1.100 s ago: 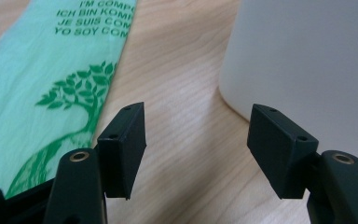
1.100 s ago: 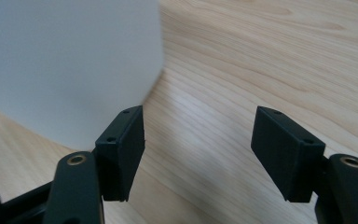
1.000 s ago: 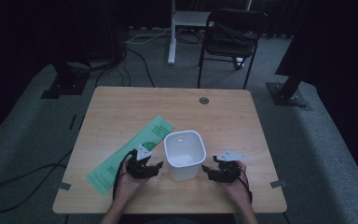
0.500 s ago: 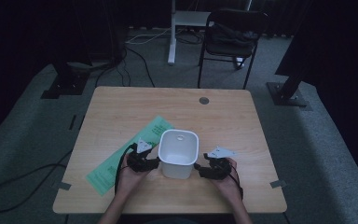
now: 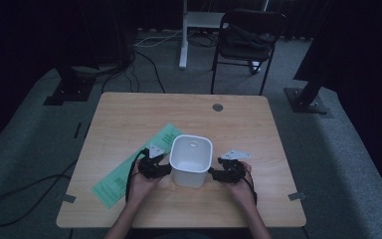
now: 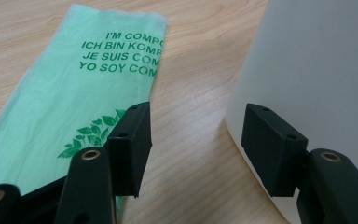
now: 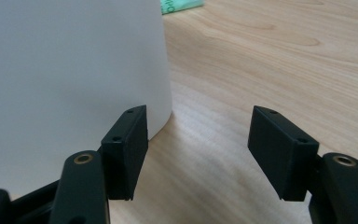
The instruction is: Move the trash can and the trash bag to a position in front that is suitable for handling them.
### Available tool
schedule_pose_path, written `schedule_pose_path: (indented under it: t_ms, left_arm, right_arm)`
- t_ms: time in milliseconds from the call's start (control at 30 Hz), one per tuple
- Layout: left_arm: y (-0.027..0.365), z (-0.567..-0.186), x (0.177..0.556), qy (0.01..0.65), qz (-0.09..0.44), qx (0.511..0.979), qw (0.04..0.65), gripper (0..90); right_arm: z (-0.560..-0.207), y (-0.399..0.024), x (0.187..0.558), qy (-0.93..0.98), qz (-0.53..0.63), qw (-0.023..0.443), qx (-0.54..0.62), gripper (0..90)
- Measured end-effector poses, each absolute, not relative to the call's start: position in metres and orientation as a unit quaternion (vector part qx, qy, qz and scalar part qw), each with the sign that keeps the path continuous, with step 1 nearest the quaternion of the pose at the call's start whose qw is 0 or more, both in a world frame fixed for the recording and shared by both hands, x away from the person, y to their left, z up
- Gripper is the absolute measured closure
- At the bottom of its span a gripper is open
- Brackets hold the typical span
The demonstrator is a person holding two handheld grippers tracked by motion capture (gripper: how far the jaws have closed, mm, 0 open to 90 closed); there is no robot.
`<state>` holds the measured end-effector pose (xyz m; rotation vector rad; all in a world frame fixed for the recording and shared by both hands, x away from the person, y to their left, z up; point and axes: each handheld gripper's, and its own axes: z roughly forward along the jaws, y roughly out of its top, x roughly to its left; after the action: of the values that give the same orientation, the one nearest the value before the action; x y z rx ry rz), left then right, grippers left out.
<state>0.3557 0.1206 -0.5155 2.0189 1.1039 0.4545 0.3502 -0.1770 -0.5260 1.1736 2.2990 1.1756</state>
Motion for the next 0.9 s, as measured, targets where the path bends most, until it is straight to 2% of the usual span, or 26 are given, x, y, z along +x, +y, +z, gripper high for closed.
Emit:
schedule_pose_path:
  t_ms: [400,533,700,900]
  left_arm:
    - [0.126,-0.516,0.363,0.437,0.186,0.795,0.379,42.1]
    - [0.150,-0.511,0.357,0.447,0.219,0.795,0.346,42.0]
    - [0.162,-0.514,0.350,0.437,0.224,0.807,0.329,42.1]
    - [0.163,-0.533,0.355,0.434,0.194,0.821,0.317,51.4]
  right_arm:
    - [-0.531,-0.182,0.358,0.799,0.404,0.153,0.418,37.2]
    - [-0.531,-0.198,0.353,0.797,0.393,0.161,0.429,37.2]
    - [-0.532,-0.211,0.345,0.803,0.375,0.171,0.431,37.1]
    - [-0.536,-0.220,0.337,0.803,0.363,0.181,0.437,37.0]
